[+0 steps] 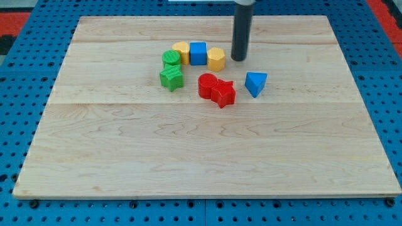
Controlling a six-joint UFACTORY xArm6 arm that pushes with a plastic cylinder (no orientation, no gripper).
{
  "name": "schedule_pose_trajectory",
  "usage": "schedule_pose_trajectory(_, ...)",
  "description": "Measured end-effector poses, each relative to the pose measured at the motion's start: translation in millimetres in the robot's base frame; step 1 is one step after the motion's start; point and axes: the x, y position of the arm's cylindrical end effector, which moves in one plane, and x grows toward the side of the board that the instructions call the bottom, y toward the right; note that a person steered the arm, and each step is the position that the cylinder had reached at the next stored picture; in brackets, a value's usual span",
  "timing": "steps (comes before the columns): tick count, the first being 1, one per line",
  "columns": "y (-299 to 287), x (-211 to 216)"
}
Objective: Push the yellow hexagon a bit up
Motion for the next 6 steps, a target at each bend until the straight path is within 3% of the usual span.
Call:
schedule_pose_trajectory(1,-24,33)
schedule_pose_trajectory(5,-33,-6)
schedule_pose_trajectory(6,-35,16)
